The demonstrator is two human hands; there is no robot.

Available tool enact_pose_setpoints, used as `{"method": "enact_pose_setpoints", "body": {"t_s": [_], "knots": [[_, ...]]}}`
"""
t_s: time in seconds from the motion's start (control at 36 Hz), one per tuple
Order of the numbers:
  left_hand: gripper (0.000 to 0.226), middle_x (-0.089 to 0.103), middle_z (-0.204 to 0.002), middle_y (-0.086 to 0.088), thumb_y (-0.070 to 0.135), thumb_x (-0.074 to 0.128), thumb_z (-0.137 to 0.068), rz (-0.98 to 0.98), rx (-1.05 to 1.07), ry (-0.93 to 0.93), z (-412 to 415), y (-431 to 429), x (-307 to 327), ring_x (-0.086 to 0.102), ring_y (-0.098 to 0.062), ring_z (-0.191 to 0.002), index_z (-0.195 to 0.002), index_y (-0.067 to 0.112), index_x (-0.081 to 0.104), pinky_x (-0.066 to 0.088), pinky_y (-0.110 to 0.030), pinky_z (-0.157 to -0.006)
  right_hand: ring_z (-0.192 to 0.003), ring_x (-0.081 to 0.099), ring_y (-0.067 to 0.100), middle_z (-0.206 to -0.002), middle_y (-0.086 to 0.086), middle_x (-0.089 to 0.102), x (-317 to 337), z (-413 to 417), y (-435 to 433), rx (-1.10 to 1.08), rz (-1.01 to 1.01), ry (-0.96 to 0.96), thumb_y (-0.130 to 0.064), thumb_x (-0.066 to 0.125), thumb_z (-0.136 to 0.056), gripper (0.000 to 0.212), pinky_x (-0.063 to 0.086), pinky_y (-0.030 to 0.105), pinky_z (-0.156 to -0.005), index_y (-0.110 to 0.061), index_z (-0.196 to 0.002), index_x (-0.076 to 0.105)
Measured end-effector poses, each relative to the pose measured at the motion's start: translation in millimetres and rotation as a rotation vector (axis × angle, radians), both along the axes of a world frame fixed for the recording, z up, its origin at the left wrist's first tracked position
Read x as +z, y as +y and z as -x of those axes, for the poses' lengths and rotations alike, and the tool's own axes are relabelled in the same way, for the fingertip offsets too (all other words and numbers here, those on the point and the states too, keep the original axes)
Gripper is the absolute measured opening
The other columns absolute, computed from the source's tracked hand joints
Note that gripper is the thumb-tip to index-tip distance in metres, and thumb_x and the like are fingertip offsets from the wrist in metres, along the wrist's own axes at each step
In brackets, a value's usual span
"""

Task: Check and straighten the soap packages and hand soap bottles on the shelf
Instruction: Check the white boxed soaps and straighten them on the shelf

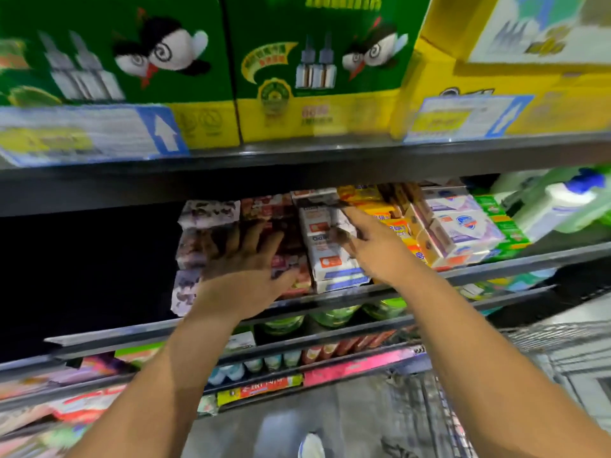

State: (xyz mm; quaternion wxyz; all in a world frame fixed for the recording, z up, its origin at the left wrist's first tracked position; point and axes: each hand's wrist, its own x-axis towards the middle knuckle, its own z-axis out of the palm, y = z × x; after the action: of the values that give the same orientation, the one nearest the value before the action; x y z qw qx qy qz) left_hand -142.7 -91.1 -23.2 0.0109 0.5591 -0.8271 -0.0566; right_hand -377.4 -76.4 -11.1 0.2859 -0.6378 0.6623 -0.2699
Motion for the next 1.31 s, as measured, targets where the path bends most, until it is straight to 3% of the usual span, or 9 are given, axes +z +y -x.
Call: {"method": "enact_pose_setpoints", "body": {"t_s": [0.11,0.22,0.36,0.44,0.56,0.67,0.81,1.0,1.31], "knots": [[0.088,0.013,-0.162,0.010,0.080,0.009,-0.070,0.028,-0.003,0.013,-4.5,-0.6,-2.9,0.017,-0.029,-0.148,-0.150,0.043,0.020,0.022,-0.056,-0.115,-0.105,0.060,-0.003,-0.129,-0.016,0.058,-3.3,-2.0,0.1,-0.080,-0.012,-0.140,-0.065,0.062,-0.084,0.064,0.049,0.028,-0.089,-0.033,-0.139,0.053],[0.092,0.019,-0.161,0.010,0.079,0.005,-0.067,0.045,0.006,0.028,-4.8,0.3,-2.9,0.018,-0.026,-0.148,-0.149,0.042,0.026,0.023,-0.057,-0.114,-0.135,0.043,0.004,-0.149,-0.017,0.045,-7.4,-1.1,5.9,-0.128,0.012,-0.229,-0.053,0.068,-0.088,0.064,0.038,0.031,-0.112,-0.032,-0.145,0.048],[0.091,0.022,-0.161,0.010,0.079,0.003,-0.070,0.047,0.015,0.018,-5.2,5.5,-1.0,0.018,-0.023,-0.148,-0.148,0.041,0.030,0.023,-0.055,-0.115,-0.119,0.054,0.007,-0.150,-0.016,0.045,-0.4,-3.7,10.7,-0.104,0.018,-0.130,-0.064,0.064,-0.085,0.070,0.047,0.031,-0.098,-0.037,-0.146,0.045],[0.076,0.017,-0.162,0.012,0.079,0.021,-0.084,0.042,0.032,0.007,-3.4,7.0,0.8,0.015,-0.021,-0.149,-0.149,0.042,0.026,0.018,-0.051,-0.117,-0.122,0.045,0.003,-0.131,-0.024,0.051,-1.4,-4.8,13.0,-0.040,0.107,-0.052,-0.043,0.065,-0.094,0.048,0.040,0.030,-0.105,-0.037,-0.140,0.053],[0.074,0.017,-0.162,0.012,0.078,0.027,-0.086,0.017,0.057,-0.001,0.7,11.9,9.1,0.016,-0.020,-0.149,-0.150,0.042,0.027,0.012,-0.043,-0.118,-0.083,0.064,0.011,-0.107,-0.007,0.061,-6.1,-7.7,9.9,-0.038,0.184,-0.035,-0.004,0.054,-0.101,0.027,0.052,0.018,-0.074,-0.025,-0.113,0.064],[0.103,0.024,-0.160,0.015,0.084,0.009,-0.057,-0.024,0.086,0.034,3.2,12.9,24.7,0.021,-0.015,-0.147,-0.147,0.042,0.037,0.001,-0.034,-0.114,-0.119,0.054,0.014,-0.130,-0.004,0.057,5.6,2.3,7.4,-0.070,0.070,0.007,-0.045,0.064,-0.092,0.050,0.043,0.020,-0.093,-0.036,-0.140,0.052],[0.078,0.058,-0.139,-0.004,0.074,0.048,-0.078,-0.125,0.187,0.356,16.4,5.2,52.7,0.054,-0.023,-0.125,-0.135,0.022,0.059,0.040,-0.030,-0.098,-0.126,0.053,0.025,-0.135,-0.001,0.062,34.6,27.0,11.1,0.037,0.035,0.066,-0.054,0.047,-0.099,0.039,0.044,0.035,-0.101,-0.035,-0.130,0.060],[0.049,0.066,-0.108,-0.005,0.052,0.052,-0.082,0.185,0.010,0.401,84.8,21.3,42.8,0.060,-0.028,-0.102,-0.116,0.021,0.069,0.049,-0.034,-0.086,-0.102,0.061,0.028,-0.114,0.009,0.067,35.3,86.2,41.0,0.067,-0.060,0.382,-0.042,0.050,-0.099,0.038,0.050,0.033,-0.082,-0.022,-0.129,0.061],[0.051,0.059,-0.122,0.003,0.058,0.043,-0.086,0.257,-0.107,0.041,142.9,37.3,23.2,0.052,-0.026,-0.111,-0.119,0.026,0.068,0.051,-0.044,-0.092,-0.108,0.061,0.032,-0.143,0.013,0.042,-4.6,106.1,64.1,0.137,-0.096,0.511,-0.030,0.048,-0.101,0.053,0.051,0.037,-0.085,-0.018,-0.149,0.031]]}}
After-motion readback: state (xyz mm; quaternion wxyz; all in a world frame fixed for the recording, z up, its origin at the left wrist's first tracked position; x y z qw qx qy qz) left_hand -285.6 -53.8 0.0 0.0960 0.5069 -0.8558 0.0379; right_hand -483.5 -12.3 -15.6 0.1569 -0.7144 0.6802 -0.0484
